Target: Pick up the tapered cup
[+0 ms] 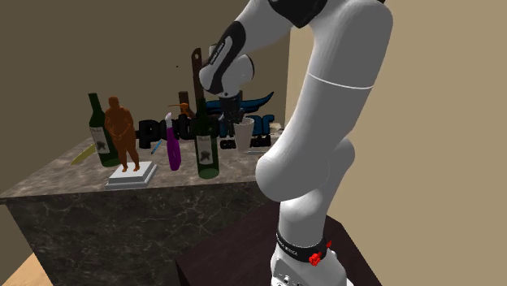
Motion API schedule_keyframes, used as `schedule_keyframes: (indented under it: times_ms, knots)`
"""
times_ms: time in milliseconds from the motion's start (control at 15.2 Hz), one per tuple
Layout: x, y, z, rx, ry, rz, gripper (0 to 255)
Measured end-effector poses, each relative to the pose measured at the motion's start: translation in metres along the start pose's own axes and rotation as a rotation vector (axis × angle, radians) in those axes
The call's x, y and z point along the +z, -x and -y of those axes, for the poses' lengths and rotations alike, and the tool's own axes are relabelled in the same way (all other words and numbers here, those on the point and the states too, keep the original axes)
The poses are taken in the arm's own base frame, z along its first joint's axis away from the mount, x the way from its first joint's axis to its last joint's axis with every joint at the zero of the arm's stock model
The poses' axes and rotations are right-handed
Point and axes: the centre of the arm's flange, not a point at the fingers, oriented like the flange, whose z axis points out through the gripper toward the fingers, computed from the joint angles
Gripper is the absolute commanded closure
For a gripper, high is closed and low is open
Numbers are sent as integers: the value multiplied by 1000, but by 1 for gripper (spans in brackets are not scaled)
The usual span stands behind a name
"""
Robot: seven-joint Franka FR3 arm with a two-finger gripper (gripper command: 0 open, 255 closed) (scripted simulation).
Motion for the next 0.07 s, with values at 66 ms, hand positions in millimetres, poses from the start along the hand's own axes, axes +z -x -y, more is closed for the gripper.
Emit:
schedule_keyframes:
  times_ms: [66]
  knots:
    - [-3, 0, 0, 0, 0, 0, 255]
